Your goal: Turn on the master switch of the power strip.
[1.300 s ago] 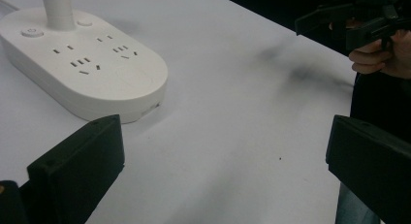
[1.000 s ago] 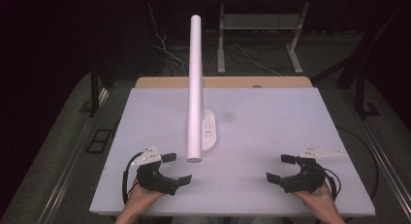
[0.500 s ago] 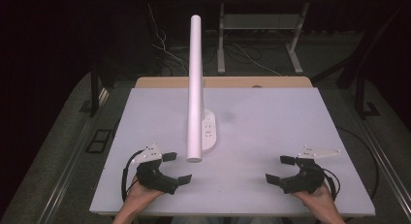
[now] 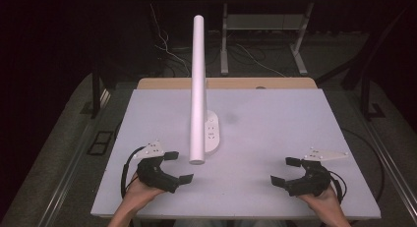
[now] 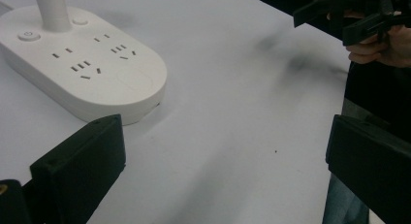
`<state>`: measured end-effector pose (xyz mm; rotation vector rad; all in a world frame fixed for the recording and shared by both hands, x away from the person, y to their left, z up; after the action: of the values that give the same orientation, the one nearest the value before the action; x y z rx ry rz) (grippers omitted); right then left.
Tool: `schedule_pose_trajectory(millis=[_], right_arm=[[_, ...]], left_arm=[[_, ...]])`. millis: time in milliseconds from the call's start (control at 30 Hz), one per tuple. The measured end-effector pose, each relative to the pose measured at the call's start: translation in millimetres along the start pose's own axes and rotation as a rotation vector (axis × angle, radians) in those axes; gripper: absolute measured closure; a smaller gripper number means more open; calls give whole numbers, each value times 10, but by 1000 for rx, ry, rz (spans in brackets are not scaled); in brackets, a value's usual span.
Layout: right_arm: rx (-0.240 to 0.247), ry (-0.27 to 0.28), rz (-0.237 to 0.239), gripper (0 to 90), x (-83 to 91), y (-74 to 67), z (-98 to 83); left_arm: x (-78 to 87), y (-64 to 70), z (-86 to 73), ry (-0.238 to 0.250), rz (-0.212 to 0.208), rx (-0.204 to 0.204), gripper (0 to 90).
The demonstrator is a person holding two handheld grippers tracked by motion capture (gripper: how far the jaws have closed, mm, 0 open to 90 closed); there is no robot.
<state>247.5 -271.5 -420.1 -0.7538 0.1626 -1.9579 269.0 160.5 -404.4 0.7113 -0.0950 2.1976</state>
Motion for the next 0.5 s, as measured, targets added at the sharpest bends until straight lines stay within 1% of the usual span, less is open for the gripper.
schedule_pose_trajectory(millis=[100,333,433,500], right_arm=[[0,-1,0,2,2,0,-2],[-1,-8,2,3,-4,-1,-4],[-1,-9,2,3,-3,-2,-4],[-2,-10,1,2,-2,-3,-5]], left_arm=[[-19,-47,22,-20,3,-5,0],[-33,-97,60,-35,4,-5,0],[-33,-124,88,-46,8,-13,3],[-31,-146,107,-53,9,-7,10]])
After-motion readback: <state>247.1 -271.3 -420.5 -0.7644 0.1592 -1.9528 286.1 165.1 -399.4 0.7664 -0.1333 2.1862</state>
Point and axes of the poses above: each handheld gripper's, and its own axes: x roughly backward along the jaws, z roughly out of its top, y roughly to its right, the point moved 1 cm from there along -x, roughly forward along the jaws, and after that the axes turned 12 degrees about z, right-handed, at the moved point
